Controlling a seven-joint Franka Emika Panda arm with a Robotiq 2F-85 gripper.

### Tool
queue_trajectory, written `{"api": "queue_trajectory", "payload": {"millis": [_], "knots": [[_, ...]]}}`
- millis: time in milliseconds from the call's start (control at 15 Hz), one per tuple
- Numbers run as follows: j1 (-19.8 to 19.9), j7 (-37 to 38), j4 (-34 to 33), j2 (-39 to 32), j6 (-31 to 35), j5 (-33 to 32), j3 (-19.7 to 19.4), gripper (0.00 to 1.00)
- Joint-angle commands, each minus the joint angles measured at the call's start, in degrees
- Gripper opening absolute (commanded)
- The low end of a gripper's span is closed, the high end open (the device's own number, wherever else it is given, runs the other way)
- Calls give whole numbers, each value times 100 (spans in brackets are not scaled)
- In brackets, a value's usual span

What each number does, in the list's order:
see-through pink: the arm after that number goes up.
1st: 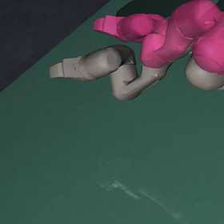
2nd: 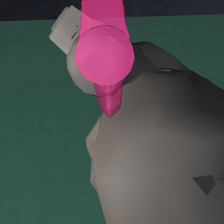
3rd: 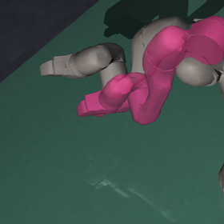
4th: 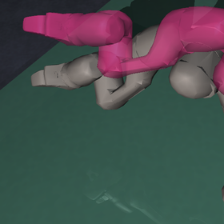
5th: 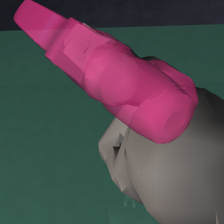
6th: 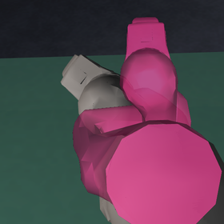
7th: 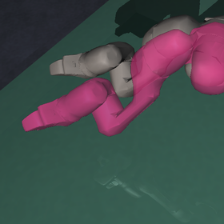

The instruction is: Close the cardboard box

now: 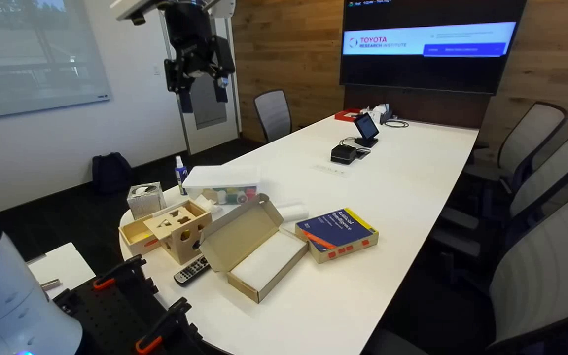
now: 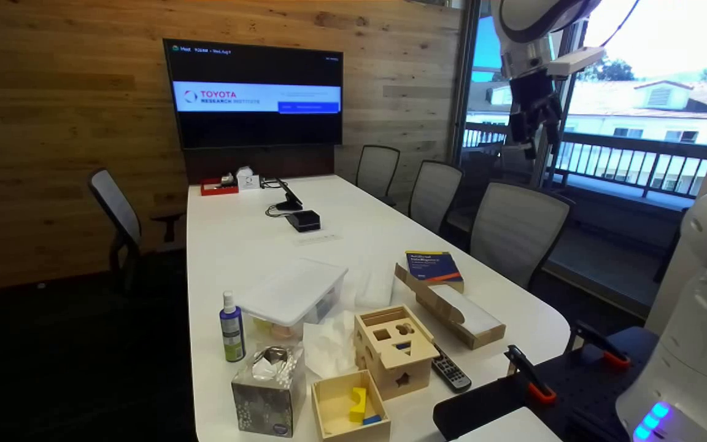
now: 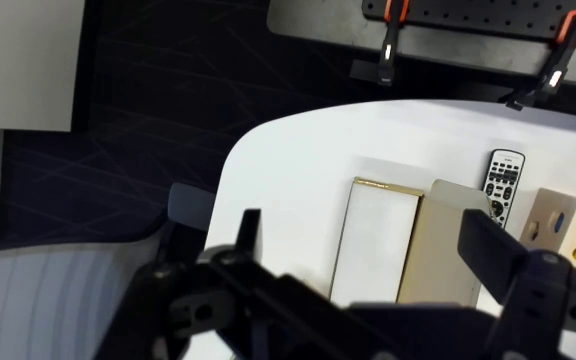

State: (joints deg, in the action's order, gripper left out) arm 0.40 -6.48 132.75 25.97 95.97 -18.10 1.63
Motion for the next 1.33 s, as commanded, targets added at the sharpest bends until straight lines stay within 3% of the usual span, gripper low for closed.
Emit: {"api": "queue_trajectory", "payload": {"millis": [0,267,467,933,1267], "knots": [[-310,638,-490,-1215,418,-188,500,100],[-663,1712,-802,-2500,1069,-491,1028,100],[-982,2809,-1050,-3404,1435,-769,1153,100],[-1539,4847,-1257,-4852,1648,-681,624,100],[-1597,5061,-1504,-5701,2151,-702,264,100]]}}
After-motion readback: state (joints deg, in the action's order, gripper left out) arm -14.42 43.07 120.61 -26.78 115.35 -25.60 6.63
